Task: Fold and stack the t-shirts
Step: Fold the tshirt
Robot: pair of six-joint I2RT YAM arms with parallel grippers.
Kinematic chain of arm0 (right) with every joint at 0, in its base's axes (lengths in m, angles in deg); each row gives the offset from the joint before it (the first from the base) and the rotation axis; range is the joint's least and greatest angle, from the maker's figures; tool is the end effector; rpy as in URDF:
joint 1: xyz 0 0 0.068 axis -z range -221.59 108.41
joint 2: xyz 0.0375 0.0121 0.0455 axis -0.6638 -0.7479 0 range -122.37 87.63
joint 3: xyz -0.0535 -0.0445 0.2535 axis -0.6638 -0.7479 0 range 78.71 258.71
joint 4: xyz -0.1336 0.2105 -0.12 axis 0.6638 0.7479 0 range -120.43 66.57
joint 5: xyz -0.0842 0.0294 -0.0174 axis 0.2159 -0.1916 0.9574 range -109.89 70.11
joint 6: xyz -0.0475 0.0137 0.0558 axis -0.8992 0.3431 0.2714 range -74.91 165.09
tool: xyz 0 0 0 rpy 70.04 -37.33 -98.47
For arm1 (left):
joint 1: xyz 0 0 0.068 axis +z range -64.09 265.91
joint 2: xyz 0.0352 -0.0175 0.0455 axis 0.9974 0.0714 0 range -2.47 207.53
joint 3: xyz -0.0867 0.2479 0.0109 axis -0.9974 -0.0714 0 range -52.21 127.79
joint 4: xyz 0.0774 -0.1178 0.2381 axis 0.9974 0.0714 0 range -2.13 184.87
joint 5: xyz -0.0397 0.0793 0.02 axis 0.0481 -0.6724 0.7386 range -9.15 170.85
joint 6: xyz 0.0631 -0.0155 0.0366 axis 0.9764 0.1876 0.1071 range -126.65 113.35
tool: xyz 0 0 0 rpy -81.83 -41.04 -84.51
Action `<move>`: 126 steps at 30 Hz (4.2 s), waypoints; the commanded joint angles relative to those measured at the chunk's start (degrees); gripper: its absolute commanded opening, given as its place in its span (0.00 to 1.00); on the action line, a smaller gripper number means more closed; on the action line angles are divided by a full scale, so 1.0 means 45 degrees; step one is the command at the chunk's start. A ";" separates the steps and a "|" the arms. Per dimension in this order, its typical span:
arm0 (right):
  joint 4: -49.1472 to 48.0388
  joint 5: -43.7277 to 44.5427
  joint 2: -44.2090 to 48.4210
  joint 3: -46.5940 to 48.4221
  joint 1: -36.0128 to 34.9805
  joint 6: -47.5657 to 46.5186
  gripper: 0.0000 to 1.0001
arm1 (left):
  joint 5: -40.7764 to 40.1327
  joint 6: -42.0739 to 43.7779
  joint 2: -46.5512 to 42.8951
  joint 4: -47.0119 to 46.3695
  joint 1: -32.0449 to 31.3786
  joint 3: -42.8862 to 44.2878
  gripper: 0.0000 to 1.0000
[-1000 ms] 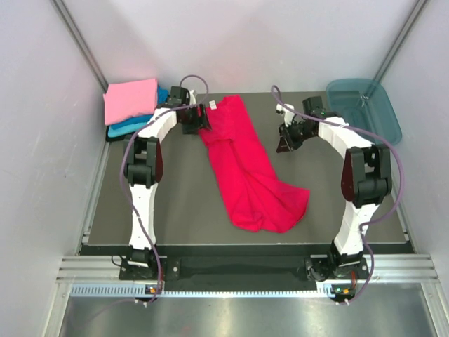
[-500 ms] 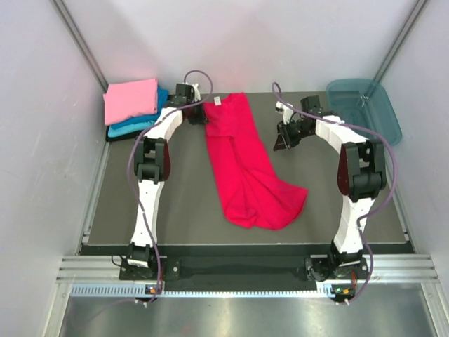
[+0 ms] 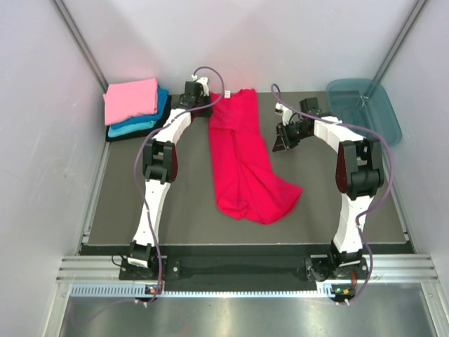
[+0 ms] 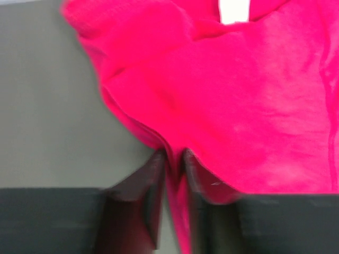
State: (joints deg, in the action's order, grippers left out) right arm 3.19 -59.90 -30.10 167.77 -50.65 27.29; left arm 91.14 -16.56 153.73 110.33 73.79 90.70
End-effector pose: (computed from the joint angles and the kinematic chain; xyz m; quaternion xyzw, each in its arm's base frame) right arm 0.4407 0.1110 0.1575 -0.2915 0.8684 0.3141 0.2496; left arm 0.6137 -0.1432 0.1350 0.0579 0.8855 -0.1651 0.4305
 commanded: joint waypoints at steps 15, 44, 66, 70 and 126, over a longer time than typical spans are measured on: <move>0.2544 -0.0893 0.4712 -0.2347 0.0177 -0.3305 0.24 | 0.4851 0.0524 -1.0508 0.1410 -0.0080 -0.9448 0.54; 0.3113 -0.0153 1.2238 -0.7897 0.0040 -0.5889 0.24 | 0.1424 0.6597 -1.3072 0.6885 -0.8692 -1.5508 0.43; 0.3445 0.0258 1.2354 -0.7563 0.0217 -0.6317 0.25 | -0.0779 0.5835 -1.0610 0.5244 -0.9787 -1.4531 0.59; 0.3426 0.0180 1.2276 -0.7642 0.0275 -0.6357 0.25 | -0.0957 0.5933 -1.0395 0.5088 -0.9807 -1.4649 0.54; 0.3152 -0.0133 0.9054 -0.5337 0.0216 -0.5144 0.28 | 0.0567 0.6872 -1.1022 0.9031 -0.9455 -1.1644 0.44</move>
State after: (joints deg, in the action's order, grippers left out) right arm 17.51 -59.83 11.54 141.21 -49.71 5.17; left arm 94.37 17.38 101.14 150.76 31.80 34.51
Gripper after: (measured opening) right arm 0.276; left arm 0.443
